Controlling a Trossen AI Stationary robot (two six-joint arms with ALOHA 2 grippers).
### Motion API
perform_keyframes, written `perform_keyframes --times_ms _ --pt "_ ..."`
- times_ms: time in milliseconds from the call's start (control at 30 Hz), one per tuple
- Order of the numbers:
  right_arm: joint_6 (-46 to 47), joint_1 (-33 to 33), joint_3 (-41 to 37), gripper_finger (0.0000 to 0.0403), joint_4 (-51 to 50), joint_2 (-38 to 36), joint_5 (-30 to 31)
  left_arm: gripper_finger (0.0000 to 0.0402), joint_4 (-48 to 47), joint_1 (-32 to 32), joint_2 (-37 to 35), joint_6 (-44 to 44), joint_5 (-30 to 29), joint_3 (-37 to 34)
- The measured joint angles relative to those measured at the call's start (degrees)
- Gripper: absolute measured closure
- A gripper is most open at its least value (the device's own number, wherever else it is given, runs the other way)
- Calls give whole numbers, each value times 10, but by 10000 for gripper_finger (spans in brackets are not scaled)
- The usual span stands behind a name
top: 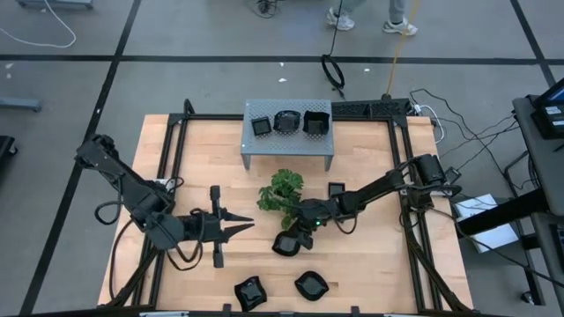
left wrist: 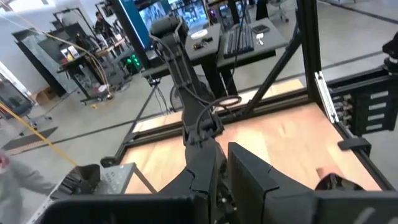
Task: Pick & Place Mini shaped plates
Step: Stack the black leaf shaped plate on top of the other black leaf shaped plate on the shelf
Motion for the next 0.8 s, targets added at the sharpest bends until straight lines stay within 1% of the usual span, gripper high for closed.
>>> perform_keyframes --times_ms 100,267,333,500,700,800 --pt "-5 0 0 312 -2 -13 -5 355 -20 0 0 -4 17 0" --pt "-17 0 -1 267 -16 -54 -44 354 -44 7 16 -30 86 0" --pt "-29 0 0 255 -31 -79 -45 354 -47 10 30 -33 106 0" --pt "-69 1 -1 243 -106 -151 -43 354 -48 16 72 -31 135 0" --pt "-91 1 -1 243 -201 -235 -42 353 -55 34 129 -36 200 0" --pt "-96 1 -1 243 -239 -272 -41 338 -54 46 158 -50 236 0"
